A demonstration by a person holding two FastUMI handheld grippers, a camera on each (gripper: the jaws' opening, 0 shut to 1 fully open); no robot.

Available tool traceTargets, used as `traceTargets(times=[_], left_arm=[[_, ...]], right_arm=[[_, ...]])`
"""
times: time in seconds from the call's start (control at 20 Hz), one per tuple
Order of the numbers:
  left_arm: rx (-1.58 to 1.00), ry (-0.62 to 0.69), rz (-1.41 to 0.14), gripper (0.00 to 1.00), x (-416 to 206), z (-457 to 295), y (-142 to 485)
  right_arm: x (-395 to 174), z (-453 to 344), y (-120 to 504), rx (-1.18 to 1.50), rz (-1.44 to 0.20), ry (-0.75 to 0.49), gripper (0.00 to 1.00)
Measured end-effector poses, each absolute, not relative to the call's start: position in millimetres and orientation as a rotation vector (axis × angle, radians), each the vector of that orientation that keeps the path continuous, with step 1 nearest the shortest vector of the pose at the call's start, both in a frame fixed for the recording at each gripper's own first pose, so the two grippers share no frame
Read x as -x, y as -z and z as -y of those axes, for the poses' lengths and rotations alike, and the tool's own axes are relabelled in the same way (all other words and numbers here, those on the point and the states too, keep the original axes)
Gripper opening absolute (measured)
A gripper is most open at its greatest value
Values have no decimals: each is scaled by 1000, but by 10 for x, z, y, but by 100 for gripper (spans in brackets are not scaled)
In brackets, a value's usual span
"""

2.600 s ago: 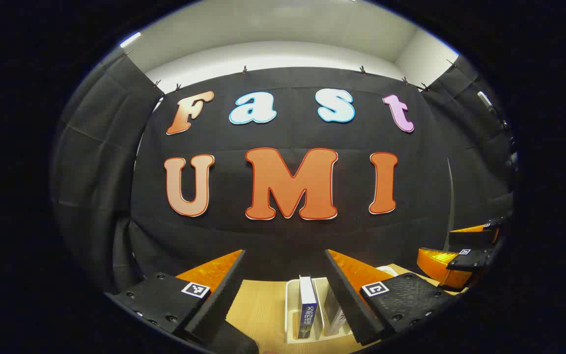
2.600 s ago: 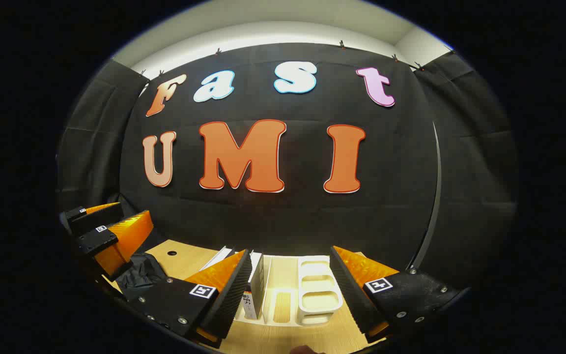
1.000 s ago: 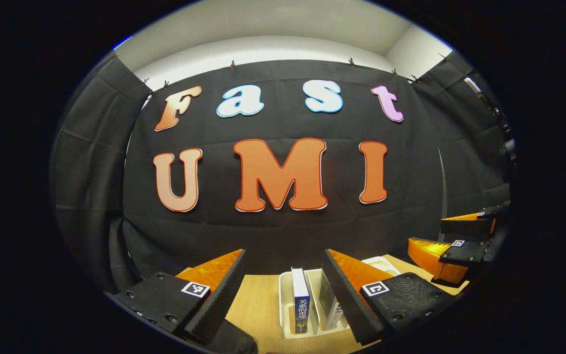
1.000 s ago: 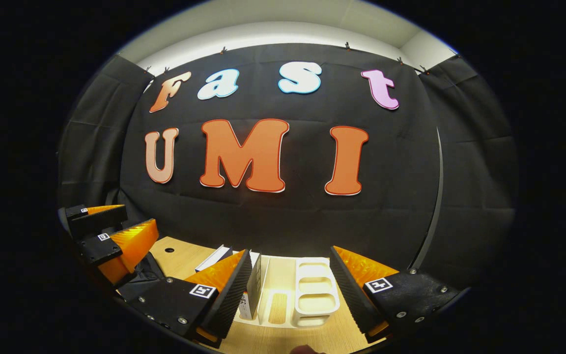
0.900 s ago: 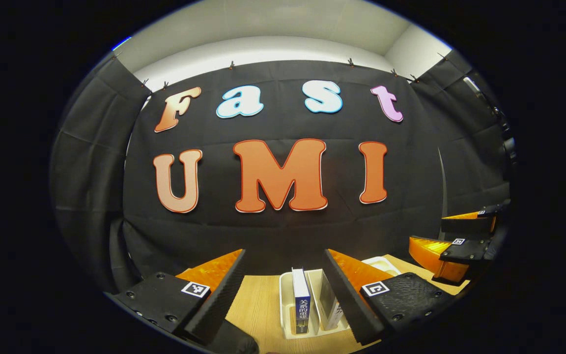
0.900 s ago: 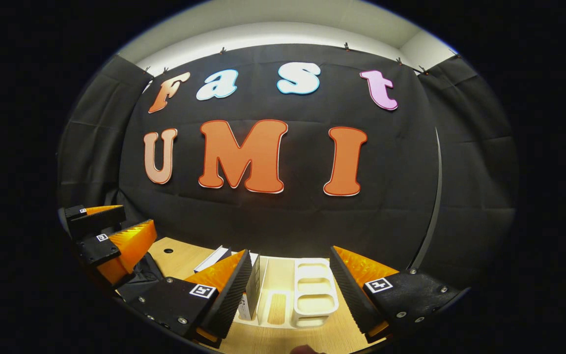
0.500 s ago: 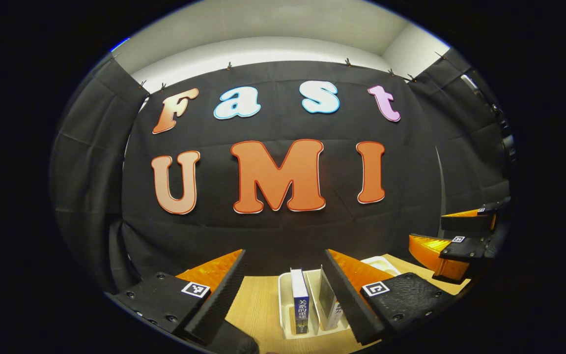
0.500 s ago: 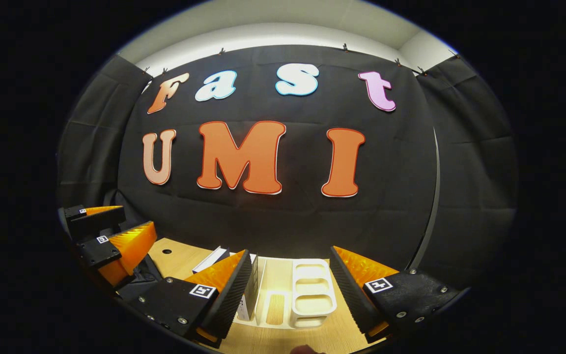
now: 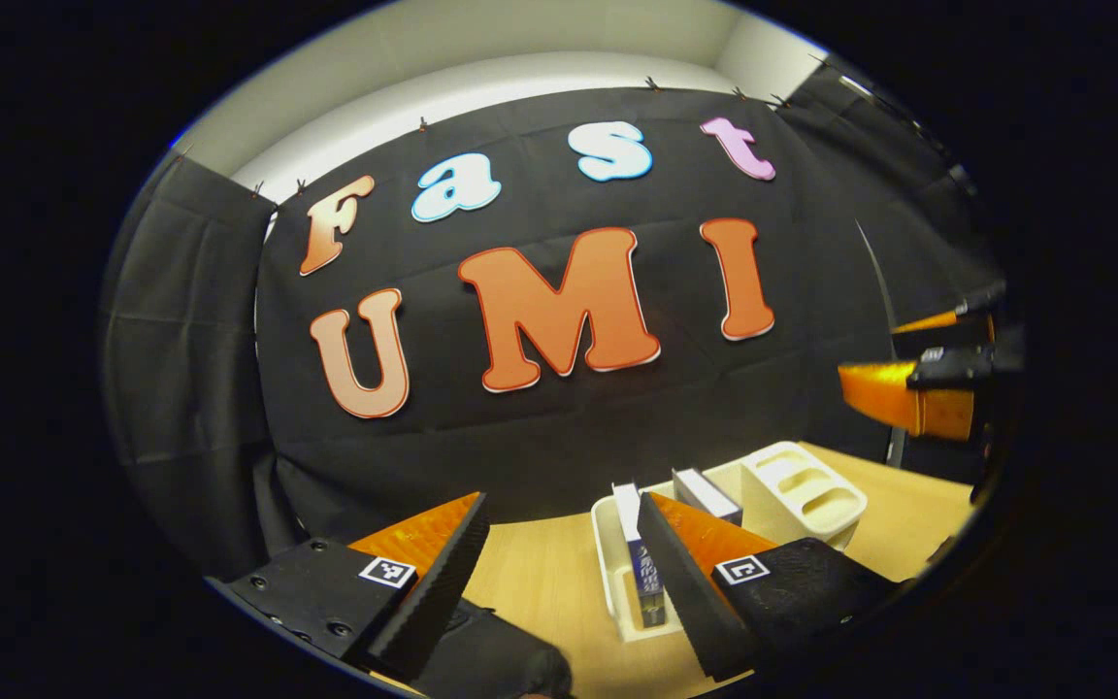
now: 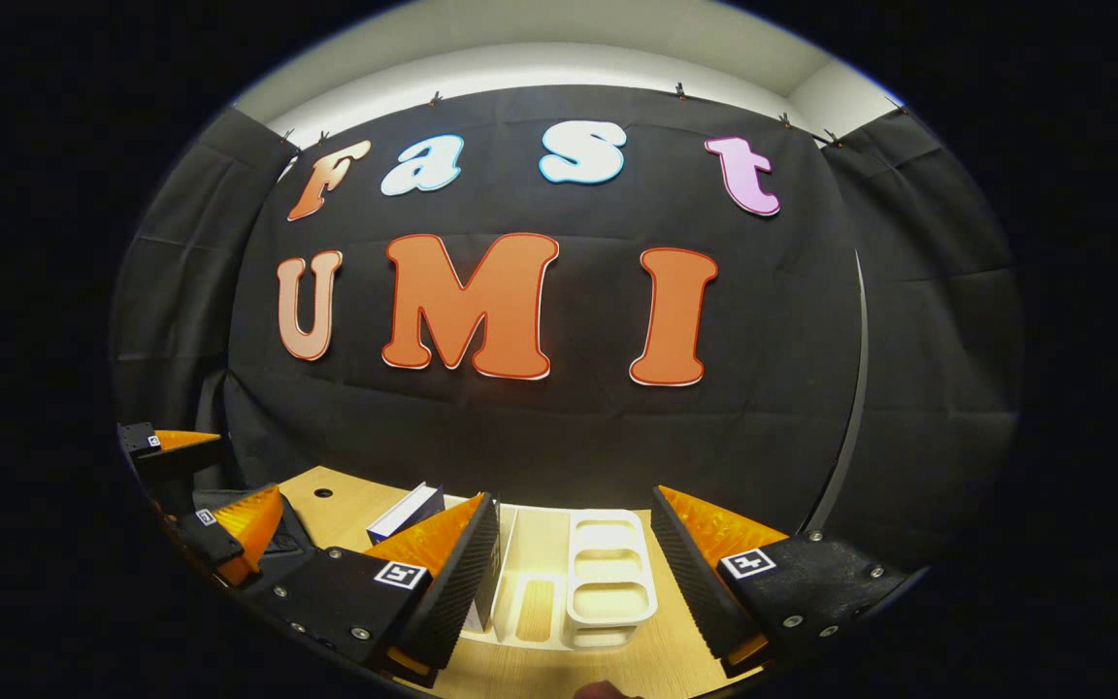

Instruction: Open the schoolbag, grab two books from the bookshelf and put them into the schoolbag.

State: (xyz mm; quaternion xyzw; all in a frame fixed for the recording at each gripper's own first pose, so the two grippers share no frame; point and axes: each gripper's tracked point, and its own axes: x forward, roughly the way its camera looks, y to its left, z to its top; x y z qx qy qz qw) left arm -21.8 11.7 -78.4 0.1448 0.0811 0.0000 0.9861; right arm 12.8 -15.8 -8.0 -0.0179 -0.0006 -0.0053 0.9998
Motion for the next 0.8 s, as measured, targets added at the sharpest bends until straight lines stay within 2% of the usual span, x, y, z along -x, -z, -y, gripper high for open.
traceTargets(times=[0.55,0.8], left_arm=[[-736,1,-472,96,773,-652,2445],[-857,-38,-703,97,1162,-1049,3211]], right_arm=[[-255,167,376,69,-58,-38,94],[-260,190,387,81,-60,-49,94]])
